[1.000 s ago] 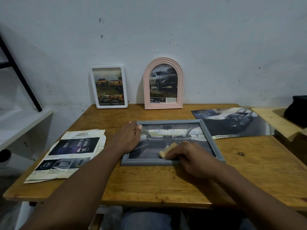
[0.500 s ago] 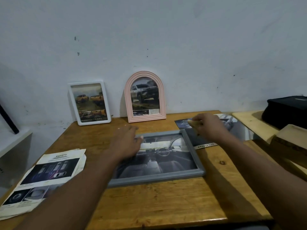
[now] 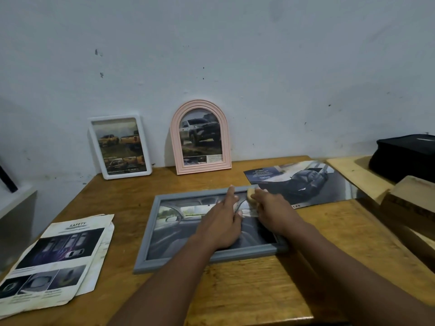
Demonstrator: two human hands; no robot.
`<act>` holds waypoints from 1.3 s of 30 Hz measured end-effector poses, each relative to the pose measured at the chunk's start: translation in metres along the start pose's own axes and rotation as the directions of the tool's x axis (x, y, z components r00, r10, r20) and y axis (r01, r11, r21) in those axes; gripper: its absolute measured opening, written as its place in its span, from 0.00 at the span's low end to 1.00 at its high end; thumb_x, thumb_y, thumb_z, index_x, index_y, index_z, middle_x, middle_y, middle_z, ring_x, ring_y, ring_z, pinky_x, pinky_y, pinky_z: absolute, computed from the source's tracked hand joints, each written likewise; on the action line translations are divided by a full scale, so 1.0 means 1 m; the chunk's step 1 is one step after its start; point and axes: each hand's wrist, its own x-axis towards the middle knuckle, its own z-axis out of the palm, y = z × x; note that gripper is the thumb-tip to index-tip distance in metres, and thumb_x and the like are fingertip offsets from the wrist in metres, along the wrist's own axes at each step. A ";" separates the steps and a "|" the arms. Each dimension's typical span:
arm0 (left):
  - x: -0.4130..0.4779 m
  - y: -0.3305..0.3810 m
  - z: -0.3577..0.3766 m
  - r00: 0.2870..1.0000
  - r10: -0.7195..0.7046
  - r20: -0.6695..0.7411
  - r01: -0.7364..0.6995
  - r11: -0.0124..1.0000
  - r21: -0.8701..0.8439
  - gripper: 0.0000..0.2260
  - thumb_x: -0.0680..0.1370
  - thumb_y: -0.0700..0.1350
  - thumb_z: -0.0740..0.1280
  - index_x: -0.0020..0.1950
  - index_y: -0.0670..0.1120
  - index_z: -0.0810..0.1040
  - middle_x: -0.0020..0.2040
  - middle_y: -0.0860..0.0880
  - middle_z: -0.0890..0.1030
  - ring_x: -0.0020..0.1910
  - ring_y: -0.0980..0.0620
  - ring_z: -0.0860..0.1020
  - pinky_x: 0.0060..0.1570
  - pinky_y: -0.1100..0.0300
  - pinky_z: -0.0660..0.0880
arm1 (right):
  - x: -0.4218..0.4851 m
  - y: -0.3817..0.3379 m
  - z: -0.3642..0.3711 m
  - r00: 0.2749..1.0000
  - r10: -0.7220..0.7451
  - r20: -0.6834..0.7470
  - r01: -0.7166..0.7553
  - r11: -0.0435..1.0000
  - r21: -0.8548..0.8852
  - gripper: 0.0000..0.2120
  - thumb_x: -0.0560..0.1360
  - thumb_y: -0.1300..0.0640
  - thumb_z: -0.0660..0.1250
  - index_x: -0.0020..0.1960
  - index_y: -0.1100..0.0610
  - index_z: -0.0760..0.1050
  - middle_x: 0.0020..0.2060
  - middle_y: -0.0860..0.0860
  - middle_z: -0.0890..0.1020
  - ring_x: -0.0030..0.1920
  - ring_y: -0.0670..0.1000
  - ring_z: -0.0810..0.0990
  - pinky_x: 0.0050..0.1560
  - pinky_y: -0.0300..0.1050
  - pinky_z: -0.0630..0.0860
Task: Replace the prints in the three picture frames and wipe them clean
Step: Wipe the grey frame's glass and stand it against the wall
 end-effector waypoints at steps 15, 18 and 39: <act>0.006 0.003 -0.002 0.998 -0.063 0.014 0.064 0.993 -0.104 0.30 0.85 0.48 0.55 0.84 0.50 0.45 0.79 0.54 0.66 0.77 0.44 0.65 0.73 0.49 0.64 | -0.134 -0.015 0.040 0.984 -0.087 -0.154 0.078 0.995 -0.064 0.30 0.75 0.61 0.71 0.75 0.54 0.69 0.75 0.54 0.69 0.78 0.54 0.60 0.76 0.50 0.58; 0.013 0.007 -0.013 0.976 -0.209 0.065 0.219 0.912 -0.347 0.27 0.85 0.55 0.54 0.83 0.55 0.52 0.81 0.49 0.62 0.78 0.44 0.62 0.70 0.51 0.62 | -0.133 -0.042 0.054 0.966 -0.208 -0.153 0.197 0.977 -0.084 0.27 0.78 0.52 0.61 0.76 0.57 0.66 0.76 0.56 0.69 0.79 0.54 0.60 0.78 0.50 0.51; -0.117 0.006 -0.015 0.984 0.176 -0.014 -0.165 0.949 0.269 0.24 0.84 0.62 0.54 0.78 0.55 0.68 0.78 0.56 0.68 0.78 0.57 0.62 0.73 0.50 0.67 | -0.060 0.007 0.039 1.000 -0.029 -0.011 0.027 0.993 -0.115 0.30 0.85 0.45 0.43 0.81 0.60 0.48 0.81 0.57 0.50 0.81 0.55 0.43 0.79 0.56 0.46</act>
